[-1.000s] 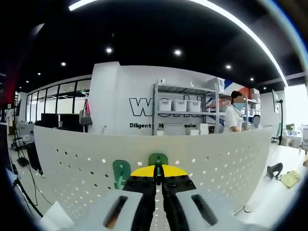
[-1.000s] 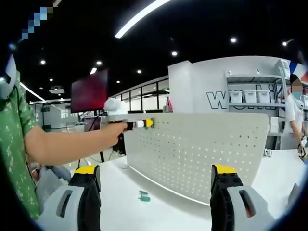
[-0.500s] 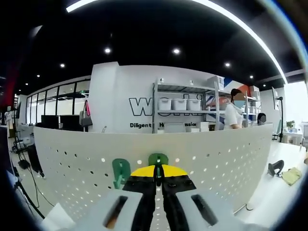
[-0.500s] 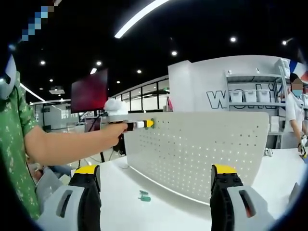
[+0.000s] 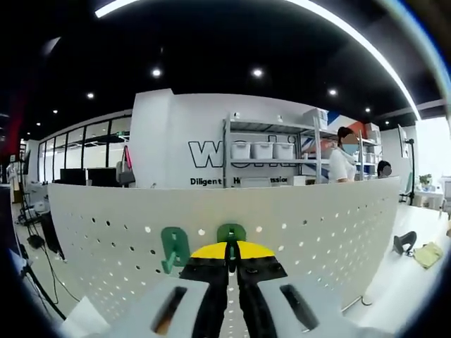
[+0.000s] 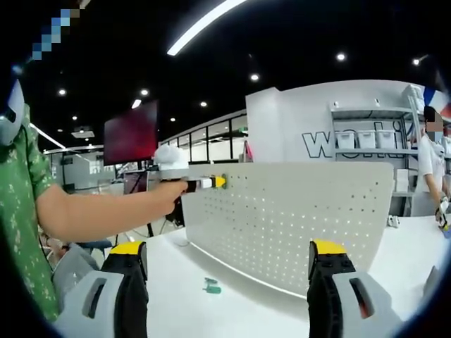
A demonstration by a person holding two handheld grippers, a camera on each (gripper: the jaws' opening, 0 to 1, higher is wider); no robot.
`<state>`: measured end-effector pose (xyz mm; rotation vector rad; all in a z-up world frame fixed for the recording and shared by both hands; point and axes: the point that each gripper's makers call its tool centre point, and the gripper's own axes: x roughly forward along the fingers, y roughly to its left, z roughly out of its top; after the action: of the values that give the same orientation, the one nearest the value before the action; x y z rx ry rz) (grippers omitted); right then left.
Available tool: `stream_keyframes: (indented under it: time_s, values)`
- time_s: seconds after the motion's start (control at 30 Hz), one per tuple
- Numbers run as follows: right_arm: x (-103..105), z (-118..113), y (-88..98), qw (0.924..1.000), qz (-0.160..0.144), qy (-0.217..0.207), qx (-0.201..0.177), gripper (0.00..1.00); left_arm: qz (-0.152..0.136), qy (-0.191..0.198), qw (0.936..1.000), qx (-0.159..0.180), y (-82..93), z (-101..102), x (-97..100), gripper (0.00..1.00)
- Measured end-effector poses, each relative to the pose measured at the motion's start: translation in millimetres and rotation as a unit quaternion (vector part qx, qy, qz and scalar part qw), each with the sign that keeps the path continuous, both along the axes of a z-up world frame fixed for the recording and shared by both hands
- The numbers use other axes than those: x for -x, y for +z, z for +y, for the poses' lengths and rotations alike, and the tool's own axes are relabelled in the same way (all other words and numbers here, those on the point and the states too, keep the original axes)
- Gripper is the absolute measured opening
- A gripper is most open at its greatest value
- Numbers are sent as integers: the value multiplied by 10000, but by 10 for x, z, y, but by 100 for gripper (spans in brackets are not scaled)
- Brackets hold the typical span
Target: Insert the hook assembly into the mounting plate slot until the hook locks in place.
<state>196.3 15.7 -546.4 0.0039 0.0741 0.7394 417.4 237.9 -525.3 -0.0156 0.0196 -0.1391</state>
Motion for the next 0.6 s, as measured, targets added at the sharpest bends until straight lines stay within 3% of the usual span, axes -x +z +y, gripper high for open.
stream_keyframes:
  time_s: [0.6]
  values:
    - [-6,-1,-20,10000,32,-3,-33,96,-92,63,9989,-445,4,-5,-16,3]
